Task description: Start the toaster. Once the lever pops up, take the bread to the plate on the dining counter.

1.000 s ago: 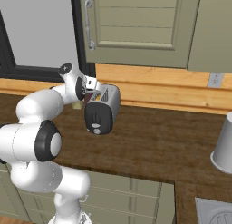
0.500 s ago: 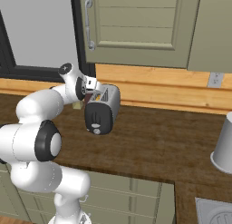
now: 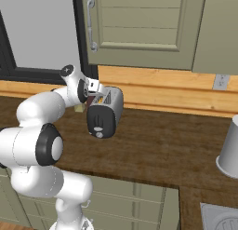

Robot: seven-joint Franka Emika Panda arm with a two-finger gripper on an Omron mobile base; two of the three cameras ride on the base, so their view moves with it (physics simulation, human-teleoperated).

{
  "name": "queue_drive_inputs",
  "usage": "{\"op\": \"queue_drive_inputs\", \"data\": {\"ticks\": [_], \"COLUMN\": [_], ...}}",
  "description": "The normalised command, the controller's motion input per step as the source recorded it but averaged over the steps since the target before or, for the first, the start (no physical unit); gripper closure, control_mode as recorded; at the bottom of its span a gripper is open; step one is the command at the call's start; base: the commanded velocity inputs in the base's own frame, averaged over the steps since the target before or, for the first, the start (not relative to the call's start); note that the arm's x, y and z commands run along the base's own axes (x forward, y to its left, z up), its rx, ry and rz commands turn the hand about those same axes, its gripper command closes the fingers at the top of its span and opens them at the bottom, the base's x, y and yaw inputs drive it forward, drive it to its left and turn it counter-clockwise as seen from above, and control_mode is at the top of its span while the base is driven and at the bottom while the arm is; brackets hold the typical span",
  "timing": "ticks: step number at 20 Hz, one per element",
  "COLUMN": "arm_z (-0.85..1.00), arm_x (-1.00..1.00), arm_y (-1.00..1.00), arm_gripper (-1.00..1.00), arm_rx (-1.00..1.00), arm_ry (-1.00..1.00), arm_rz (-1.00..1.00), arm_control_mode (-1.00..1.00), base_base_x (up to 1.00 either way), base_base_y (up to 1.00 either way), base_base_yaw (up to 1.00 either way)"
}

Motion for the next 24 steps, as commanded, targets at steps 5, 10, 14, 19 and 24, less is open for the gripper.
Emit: {"op": "queue_drive_inputs", "data": {"ticks": [5, 10, 14, 19, 24], "arm_z": [0.0, 0.0, 0.0, 0.0, 0.0], "arm_x": [0.0, 0.0, 0.0, 0.0, 0.0], "arm_y": [0.0, 0.0, 0.0, 0.0, 0.0], "arm_gripper": [-1.0, -1.0, -1.0, -1.0, -1.0], "arm_rx": [0.0, 0.0, 0.0, 0.0, 0.0], "arm_ry": [0.0, 0.0, 0.0, 0.0, 0.0], "arm_rz": [0.0, 0.0, 0.0, 0.0, 0.0], "arm_control_mode": [-1.0, -1.0, -1.0, -1.0, -1.0], "base_base_x": [0.0, 0.0, 0.0, 0.0, 0.0], "base_base_y": [0.0, 0.0, 0.0, 0.0, 0.0], "base_base_yaw": [0.0, 0.0, 0.0, 0.0, 0.0]}}
